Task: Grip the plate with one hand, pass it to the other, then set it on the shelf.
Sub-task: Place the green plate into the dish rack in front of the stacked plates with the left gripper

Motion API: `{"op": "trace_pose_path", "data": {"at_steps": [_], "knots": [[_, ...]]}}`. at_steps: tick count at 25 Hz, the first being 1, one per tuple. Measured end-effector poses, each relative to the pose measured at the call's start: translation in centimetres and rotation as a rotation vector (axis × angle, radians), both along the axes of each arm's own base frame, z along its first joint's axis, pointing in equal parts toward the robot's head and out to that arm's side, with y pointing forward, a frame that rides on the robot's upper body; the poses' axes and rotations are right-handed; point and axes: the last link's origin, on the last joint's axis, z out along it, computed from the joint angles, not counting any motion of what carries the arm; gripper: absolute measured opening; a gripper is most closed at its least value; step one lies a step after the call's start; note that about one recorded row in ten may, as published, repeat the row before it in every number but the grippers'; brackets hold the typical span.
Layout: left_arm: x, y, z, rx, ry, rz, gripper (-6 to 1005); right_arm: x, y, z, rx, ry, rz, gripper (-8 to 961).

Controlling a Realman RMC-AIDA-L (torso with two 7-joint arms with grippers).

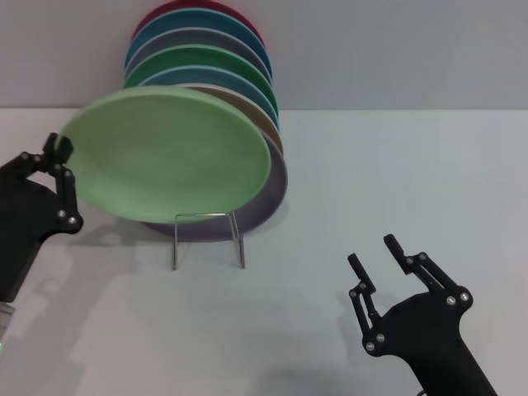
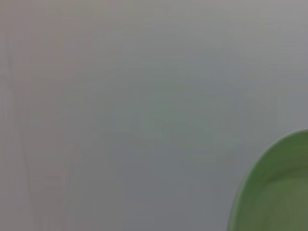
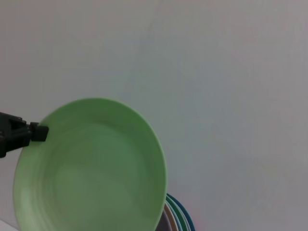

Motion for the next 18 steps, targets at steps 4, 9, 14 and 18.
{"op": "trace_pose_path", "data": {"at_steps": [4,9,14,18], "knots": [[0.2,-0.1,-0.7,-0.011,0.047,-0.003,35,0.1,0.2,0.2,0.01,-0.002,-0.005,370],[0.1,0.0,-1.2,-0.01,0.092,0.004,35,0.2,0.2,0.2,0.012,-0.005,-0.008,370],[-0.1,0.1,-1.5,-0.014,0.126,0.019,35,0.4,0.3,0.2,0.012,-0.014,-0.007,369],[-0.2,0.2,-2.0,-0.023,0.162,0.034,48,0.5,0.3,0.2,0.012,-0.016,-0.005,369]]}}
